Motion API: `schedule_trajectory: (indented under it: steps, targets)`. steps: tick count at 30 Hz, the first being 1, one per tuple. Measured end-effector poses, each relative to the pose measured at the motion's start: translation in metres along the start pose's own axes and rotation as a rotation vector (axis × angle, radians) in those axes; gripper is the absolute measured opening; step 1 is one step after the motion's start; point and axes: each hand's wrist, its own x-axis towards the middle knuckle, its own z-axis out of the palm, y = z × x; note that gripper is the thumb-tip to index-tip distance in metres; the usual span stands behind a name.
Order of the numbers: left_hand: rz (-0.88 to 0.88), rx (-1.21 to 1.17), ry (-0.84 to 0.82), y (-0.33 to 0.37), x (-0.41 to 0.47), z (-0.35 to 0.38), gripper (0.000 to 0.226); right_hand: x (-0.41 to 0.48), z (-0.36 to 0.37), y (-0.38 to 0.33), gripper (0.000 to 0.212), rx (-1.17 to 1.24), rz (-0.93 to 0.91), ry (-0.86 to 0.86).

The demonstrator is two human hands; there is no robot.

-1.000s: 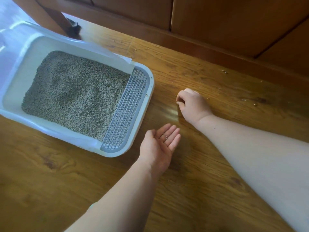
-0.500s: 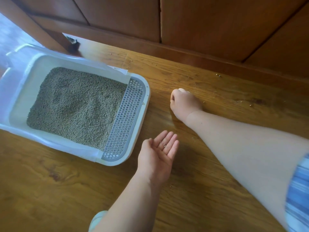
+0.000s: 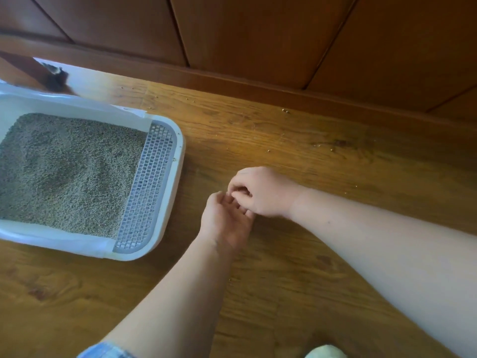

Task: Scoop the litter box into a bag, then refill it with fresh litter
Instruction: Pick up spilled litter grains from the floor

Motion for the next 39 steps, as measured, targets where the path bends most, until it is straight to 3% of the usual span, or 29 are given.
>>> schedule_trajectory:
  steps: [4,7,10,20,24,30,39]
  targets:
    - [-0.017,0.078,0.069,-0.009,0.005,0.009,0.047,-0.006,-0.012,0.042,0.017,0.123,0.227,0.388]
    - [-0.017,0.106,0.107,-0.012,0.000,0.001,0.046,-0.002,-0.015,0.075,0.015,0.126,0.442,0.508]
    - [-0.031,0.115,0.123,-0.013,-0.005,-0.012,0.046,0.011,-0.012,0.088,0.012,0.120,0.510,0.515]
    - [-0.060,0.108,0.161,-0.003,-0.022,-0.042,0.049,0.047,0.001,0.084,0.010,0.045,0.454,0.497]
    - [-0.066,0.108,0.156,-0.002,-0.023,-0.044,0.049,0.044,-0.002,0.083,0.016,-0.071,0.448,0.446]
    - [-0.062,0.109,0.148,-0.005,-0.022,-0.039,0.050,0.029,-0.001,0.085,0.013,0.014,0.440,0.378]
    - [-0.058,0.109,0.144,-0.008,-0.022,-0.038,0.049,0.011,0.004,0.089,0.015,-0.053,0.353,0.227]
